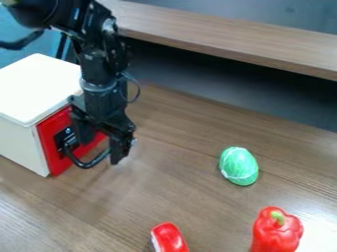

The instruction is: Open the drawer

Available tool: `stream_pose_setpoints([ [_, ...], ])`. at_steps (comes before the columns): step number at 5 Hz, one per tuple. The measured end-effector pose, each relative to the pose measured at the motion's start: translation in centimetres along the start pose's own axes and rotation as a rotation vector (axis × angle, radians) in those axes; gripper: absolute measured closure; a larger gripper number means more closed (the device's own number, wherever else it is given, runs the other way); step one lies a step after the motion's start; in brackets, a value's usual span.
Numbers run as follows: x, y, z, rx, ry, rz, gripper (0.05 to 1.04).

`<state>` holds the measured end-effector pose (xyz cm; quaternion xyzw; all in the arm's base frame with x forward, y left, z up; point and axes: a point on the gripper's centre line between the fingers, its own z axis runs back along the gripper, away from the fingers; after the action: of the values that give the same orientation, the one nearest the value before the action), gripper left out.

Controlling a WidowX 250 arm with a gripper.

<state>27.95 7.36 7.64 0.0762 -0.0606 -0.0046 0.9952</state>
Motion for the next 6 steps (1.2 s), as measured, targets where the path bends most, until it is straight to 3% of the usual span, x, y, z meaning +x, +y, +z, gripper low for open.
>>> stream_pose_setpoints([
  [2,0.0,0.3,-2.3,0.033,0.042,0.003,0.084],
  [3,0.4,0.2,-3.0,0.029,0.025,0.005,0.084],
  [4,0.8,-0.6,-3.3,-0.037,-0.019,-0.016,0.084],
  [5,1.2,-1.6,-3.6,-0.143,-0.077,-0.046,0.085],
  [6,1.7,-3.6,-3.4,-0.214,-0.117,-0.086,0.085],
])
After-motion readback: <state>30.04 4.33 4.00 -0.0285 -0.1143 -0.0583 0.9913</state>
